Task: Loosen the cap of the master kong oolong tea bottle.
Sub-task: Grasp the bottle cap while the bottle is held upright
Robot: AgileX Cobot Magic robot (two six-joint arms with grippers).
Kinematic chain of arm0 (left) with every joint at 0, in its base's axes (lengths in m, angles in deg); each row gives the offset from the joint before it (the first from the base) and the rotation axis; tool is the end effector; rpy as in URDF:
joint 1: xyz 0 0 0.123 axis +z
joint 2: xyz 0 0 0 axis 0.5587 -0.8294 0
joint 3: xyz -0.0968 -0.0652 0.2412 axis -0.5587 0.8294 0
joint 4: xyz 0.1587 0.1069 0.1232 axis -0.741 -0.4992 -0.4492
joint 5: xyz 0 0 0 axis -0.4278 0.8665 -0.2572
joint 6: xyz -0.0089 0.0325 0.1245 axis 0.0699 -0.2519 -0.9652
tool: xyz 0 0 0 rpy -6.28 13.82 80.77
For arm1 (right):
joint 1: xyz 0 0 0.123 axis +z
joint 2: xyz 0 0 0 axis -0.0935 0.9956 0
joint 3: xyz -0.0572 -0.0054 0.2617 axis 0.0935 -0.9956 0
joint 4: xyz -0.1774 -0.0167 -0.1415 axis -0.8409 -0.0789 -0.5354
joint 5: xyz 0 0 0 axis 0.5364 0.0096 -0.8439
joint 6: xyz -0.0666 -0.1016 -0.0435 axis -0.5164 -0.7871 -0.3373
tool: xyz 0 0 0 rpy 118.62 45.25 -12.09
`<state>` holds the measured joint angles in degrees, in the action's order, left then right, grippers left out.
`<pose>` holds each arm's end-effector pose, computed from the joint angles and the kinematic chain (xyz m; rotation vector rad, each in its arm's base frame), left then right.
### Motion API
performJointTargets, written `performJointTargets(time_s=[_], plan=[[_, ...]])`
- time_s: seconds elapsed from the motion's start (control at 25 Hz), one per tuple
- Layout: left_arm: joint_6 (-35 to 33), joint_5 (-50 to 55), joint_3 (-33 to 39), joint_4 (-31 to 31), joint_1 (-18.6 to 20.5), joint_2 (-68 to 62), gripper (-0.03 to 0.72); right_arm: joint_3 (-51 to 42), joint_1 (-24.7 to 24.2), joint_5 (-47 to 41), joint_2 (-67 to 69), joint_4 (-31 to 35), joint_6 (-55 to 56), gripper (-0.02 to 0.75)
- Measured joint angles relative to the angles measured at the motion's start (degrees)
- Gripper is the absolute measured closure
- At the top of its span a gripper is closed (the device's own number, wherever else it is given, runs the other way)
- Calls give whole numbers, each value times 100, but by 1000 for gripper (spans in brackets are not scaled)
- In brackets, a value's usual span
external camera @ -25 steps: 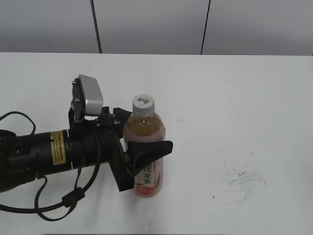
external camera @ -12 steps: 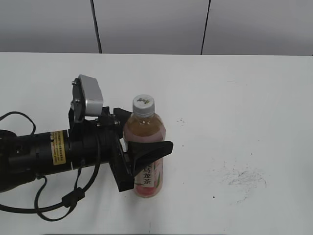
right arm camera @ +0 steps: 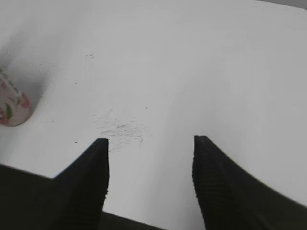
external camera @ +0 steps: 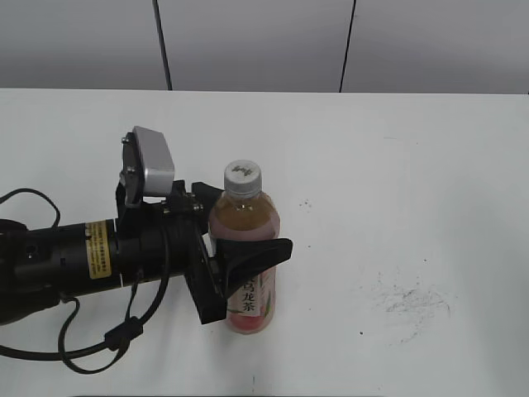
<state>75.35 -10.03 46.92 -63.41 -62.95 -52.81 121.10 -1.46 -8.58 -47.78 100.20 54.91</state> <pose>0.2225 -0.2238 0.1333 0.9866 1.5424 -1.0137 0.0731 0.0282 0.2896 -0.4243 2.1141 0.1010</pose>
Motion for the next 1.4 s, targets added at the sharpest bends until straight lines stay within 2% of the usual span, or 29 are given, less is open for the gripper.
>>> performJointTargets(time_s=[0.2,0.32,0.56,0.72,0.84,1.12,1.4], plan=[[0,-2,0,-11,0,0,244,807,181,43,1536,807,-595,320],[0,-2,0,-13,0,0,244,1360,503,-45,2383,869,-702,320],[0,-12,0,-18,0,0,244,2690,1260,-789,4046,802,-730,320],[0,-12,0,-23,0,0,244,3524,1856,-1227,4895,780,-408,320],[0,-12,0,-23,0,0,244,4023,2374,-1316,5461,500,50,320],[0,-12,0,-23,0,0,244,5113,3707,-1368,6602,-958,1544,320],[0,-12,0,-28,0,0,244,5512,4445,-1374,7138,-972,2894,320]])
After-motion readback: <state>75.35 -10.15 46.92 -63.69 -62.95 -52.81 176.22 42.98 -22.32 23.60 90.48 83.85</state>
